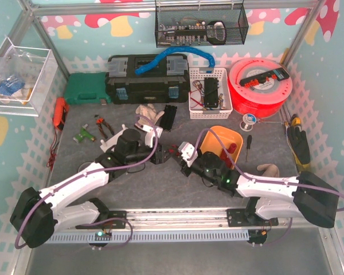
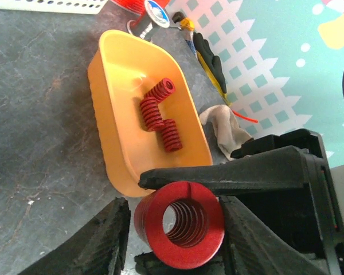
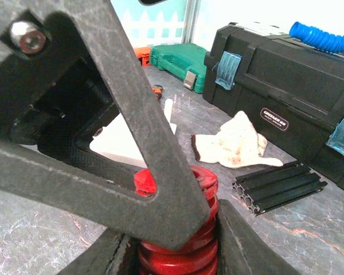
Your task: Install the large spring
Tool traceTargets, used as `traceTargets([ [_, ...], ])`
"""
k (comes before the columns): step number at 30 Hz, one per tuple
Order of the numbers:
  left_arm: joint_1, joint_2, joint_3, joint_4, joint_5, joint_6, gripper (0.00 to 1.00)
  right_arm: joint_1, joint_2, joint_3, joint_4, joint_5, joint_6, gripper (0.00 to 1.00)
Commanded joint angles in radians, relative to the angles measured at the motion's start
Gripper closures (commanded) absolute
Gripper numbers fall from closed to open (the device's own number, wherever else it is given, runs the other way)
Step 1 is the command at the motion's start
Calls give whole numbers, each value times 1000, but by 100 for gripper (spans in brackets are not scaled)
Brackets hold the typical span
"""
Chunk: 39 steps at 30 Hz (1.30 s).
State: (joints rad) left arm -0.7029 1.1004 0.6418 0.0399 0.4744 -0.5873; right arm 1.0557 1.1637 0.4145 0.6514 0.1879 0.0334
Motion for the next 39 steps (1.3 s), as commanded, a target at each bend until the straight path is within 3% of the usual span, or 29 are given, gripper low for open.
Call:
traceTargets([
  [1, -7, 6, 36, -5, 24, 11, 57, 10, 11, 34, 62, -17, -15, 89],
  [6, -7, 5, 35, -5, 30, 7, 72, 9, 23, 41, 56, -11, -25, 87],
  [12, -7, -15, 30, -7, 2, 7, 93, 10, 24, 71, 4, 51, -29, 65],
  [16, -6, -43, 31, -21, -62, 7, 100, 10, 24, 97, -43, 110, -32, 49],
  [21, -2, -82, 37, -60, -162, 7, 100, 9, -7, 85, -64, 127, -36, 22],
  [26, 13, -136, 55, -143, -361, 10, 100, 8, -95, 26, -50, 134, -47, 4],
  [33, 81, -211, 47, -243, -666, 1, 100, 2, -158, -18, -59, 236, 4, 1],
  [39, 221, -187, 34, -267, -789, -24, 100, -24, -160, -71, -31, 333, 62, 1],
])
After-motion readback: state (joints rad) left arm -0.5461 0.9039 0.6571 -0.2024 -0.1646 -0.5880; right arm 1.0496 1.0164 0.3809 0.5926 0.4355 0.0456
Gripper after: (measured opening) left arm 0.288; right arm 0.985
